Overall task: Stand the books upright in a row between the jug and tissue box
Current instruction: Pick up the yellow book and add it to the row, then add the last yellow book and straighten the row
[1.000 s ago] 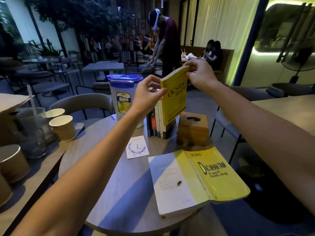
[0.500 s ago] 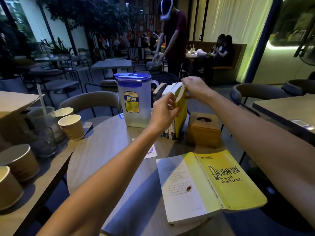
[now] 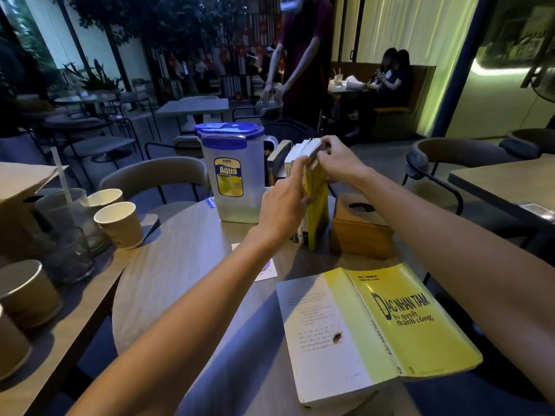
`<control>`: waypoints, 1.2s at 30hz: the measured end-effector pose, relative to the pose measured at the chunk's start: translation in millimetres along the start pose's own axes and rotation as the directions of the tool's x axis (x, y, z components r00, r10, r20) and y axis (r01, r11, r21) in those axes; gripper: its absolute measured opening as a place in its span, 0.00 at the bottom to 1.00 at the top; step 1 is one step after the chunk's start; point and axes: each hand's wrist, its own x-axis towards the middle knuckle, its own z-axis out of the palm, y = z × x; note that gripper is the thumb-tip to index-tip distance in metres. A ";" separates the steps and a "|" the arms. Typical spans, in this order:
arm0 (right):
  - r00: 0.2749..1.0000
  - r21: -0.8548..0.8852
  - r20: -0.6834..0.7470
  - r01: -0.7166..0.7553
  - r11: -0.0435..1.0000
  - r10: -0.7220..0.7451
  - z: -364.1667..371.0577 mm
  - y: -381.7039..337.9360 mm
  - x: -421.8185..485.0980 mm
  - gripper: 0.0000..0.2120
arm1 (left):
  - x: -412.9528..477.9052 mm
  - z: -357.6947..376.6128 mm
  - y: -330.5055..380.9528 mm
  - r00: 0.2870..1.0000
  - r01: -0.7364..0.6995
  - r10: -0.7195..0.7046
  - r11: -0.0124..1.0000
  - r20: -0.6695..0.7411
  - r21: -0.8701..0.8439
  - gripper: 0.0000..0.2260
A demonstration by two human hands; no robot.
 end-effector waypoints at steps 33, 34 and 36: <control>0.999 0.004 0.021 0.028 1.000 -0.028 -17.4 -3.3 -43.6 0.20 | -10.6 -40.4 -17.6 0.975 0.217 -0.216 0.896 0.046 -0.387 0.09; 0.998 -0.018 0.048 0.052 0.998 -0.051 -20.0 -3.1 -53.9 0.18 | -14.7 -44.5 -18.7 0.972 0.234 -0.212 0.888 0.100 -0.397 0.07; 0.990 -0.096 0.095 0.112 0.989 -0.103 -19.8 0.3 -74.7 0.14 | -24.9 -47.4 -19.8 0.963 0.250 -0.183 0.883 0.199 -0.397 0.06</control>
